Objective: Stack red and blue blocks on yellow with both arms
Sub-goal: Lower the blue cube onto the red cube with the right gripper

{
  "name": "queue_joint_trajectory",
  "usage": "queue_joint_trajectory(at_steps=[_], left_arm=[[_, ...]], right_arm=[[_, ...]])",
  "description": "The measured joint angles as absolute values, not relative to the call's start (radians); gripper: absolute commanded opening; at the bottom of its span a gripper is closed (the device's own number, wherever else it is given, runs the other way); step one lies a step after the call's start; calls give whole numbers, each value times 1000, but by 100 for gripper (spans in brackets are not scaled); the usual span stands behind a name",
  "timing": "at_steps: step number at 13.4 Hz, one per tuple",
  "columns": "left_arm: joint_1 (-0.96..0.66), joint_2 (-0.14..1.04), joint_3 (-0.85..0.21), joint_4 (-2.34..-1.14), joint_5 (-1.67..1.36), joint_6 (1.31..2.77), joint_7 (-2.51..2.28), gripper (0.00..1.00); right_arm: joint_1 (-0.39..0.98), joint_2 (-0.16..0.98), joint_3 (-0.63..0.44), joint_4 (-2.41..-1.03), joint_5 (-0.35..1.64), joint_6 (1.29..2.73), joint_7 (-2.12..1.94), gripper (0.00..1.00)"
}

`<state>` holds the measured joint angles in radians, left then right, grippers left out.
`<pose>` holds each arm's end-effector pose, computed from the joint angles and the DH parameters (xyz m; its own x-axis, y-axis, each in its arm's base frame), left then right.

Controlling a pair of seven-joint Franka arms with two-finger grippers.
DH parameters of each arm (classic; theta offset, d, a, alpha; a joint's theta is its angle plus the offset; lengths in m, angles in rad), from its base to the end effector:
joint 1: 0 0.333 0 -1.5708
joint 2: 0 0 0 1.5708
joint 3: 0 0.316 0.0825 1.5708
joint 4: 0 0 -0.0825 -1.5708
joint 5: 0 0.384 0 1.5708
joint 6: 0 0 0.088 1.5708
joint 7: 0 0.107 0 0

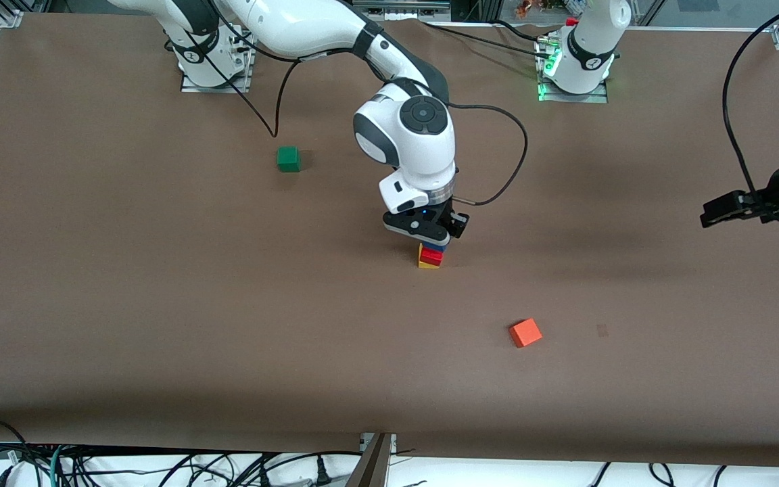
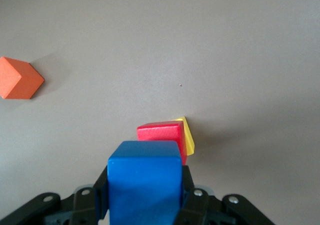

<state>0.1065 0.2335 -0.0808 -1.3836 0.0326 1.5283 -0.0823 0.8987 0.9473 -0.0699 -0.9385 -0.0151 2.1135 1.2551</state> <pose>0.6183 0.0253 0.5720 0.9902 0.1096 -0.0865 0.1082 -0.9939 -0.0211 0.5275 0.6084 0.3266 0.9131 -0.3839 0.1377 -0.3555 -0.9146 -0.1928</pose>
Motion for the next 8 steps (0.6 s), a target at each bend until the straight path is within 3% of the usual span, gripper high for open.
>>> queue_joint_trajectory(at_steps=[8], left_arm=[[99,230,-82,-1418,32,1532,-66,100]], right_arm=[[908,977,-78,-938,-77,2147,1251,48]])
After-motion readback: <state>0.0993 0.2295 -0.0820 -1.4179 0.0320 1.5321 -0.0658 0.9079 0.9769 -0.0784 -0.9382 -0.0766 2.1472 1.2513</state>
